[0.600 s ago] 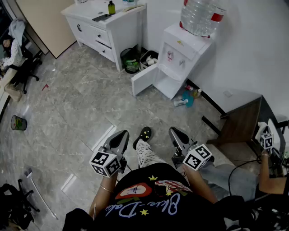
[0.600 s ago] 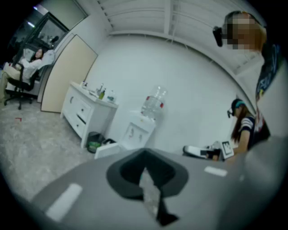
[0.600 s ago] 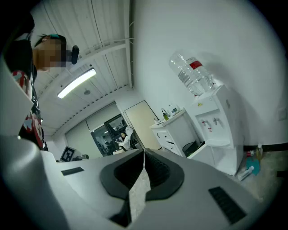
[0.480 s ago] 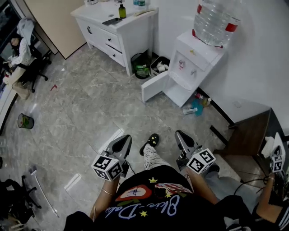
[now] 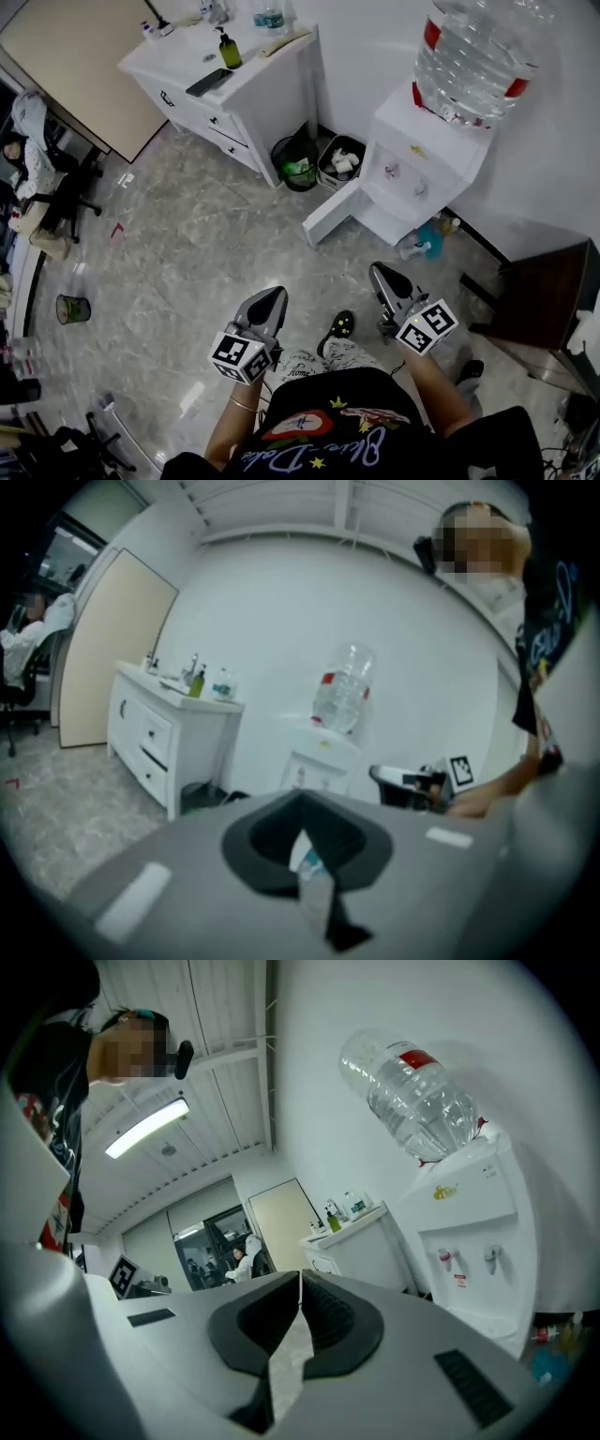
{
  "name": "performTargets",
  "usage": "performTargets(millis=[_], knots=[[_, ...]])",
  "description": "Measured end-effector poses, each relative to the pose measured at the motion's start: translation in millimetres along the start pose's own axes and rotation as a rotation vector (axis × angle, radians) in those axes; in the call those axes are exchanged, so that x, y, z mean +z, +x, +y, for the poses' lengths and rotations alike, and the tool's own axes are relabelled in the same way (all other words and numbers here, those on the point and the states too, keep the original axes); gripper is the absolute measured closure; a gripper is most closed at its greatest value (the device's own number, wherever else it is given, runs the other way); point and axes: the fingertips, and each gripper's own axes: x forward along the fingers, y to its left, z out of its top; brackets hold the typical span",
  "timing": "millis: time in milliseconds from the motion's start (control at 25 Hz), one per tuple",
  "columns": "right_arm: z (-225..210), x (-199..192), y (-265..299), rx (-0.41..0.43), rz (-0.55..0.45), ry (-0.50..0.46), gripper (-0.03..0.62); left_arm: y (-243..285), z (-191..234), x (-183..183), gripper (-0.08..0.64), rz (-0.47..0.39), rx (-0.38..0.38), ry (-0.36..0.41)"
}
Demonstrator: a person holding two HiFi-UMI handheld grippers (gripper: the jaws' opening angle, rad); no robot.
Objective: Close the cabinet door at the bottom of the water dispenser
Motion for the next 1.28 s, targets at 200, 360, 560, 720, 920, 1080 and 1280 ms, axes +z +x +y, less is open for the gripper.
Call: performTargets(millis=[200,360,560,720,920,1080,1280], knots=[[-46.1,-15.7,25.9,-0.071,0.005,0.003,0.575,65.3,31.1,-39.0,0.561,0.143,-0.042,0.0],[-80.0,-60.7,24.6,-0.11,0.009,0.035,0.575,116.7,47.6,-100.5,0.561,0.193,-0.081,-0.025],[-125.3,-123.9,32.6,-0.193,-0.012,0.09,0.575,185.8,62.5,-162.8,0.561,0.241,-0.161,0.032],[-160.9,-162.2,79.6,-0.218,-0.001,0.106,0.575,236.9,94.5,-194.6,0.561,0.26,-0.196,0.001],[-193.8,-208.3,145.9,-0.247,-0.009,0.142,0.575,281.5,126.7,-216.4,0.561,0.249,-0.234,0.023],[-205.2,-247.8,181.3,-0.245,0.05,0.17,0.575,292.6,167.2,-240.9,0.561,0.282,-0.195,0.045],[-221.8,-276.8,204.5,-0.246,0.093,0.174,0.575,310.7,234.9,-268.6,0.561,0.324,-0.094,0.088]])
